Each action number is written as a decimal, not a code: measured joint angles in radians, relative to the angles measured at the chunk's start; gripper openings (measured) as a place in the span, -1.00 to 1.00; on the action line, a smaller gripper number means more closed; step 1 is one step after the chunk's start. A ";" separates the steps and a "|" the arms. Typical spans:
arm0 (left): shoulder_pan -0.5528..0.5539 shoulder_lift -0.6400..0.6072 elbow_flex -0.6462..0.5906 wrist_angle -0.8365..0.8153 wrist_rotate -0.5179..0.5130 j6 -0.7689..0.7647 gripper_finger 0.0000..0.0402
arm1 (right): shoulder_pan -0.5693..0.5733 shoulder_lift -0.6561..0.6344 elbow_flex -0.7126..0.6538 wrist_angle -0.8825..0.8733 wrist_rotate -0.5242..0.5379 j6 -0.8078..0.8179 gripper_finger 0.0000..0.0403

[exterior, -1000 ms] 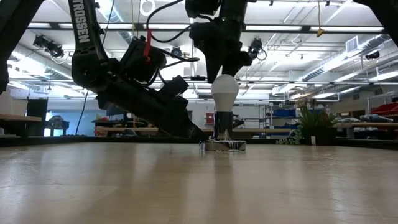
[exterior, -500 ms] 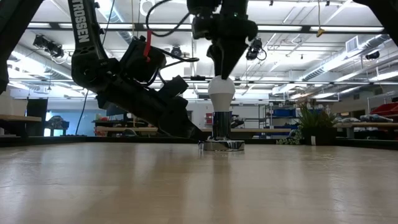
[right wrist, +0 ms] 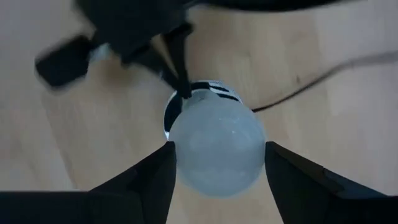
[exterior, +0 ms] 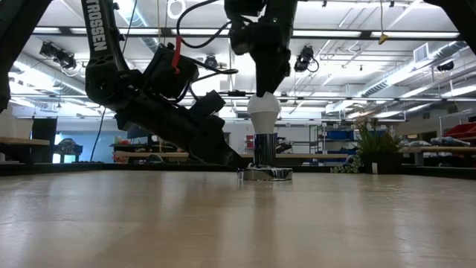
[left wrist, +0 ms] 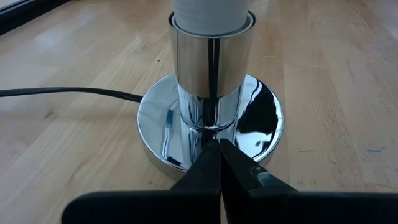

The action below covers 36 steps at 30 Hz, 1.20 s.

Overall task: Screw lightbulb
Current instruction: Insert the lightbulb into the lamp socket

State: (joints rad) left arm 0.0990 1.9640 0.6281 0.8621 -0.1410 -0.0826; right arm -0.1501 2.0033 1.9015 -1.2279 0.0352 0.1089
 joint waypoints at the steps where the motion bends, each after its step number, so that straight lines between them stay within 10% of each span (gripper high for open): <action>1: 0.000 0.000 0.000 0.000 0.000 0.000 -1.00 | 0.000 0.000 0.000 0.006 0.002 0.077 0.18; 5: 0.000 0.000 0.000 0.000 -0.003 0.000 -1.00 | 0.003 0.003 0.000 0.020 0.020 0.263 0.21; 21: 0.000 0.000 0.000 0.000 -0.018 -0.003 -1.00 | 0.015 -0.013 0.092 -0.030 0.080 0.128 0.06; 36: 0.000 0.000 0.000 0.000 -0.017 -0.003 -1.00 | 0.039 -0.013 0.123 -0.084 0.080 0.014 -0.95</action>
State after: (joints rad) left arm 0.0994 1.9643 0.6284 0.8619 -0.1577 -0.0853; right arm -0.1116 1.9900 2.0247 -1.3122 0.1150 0.1226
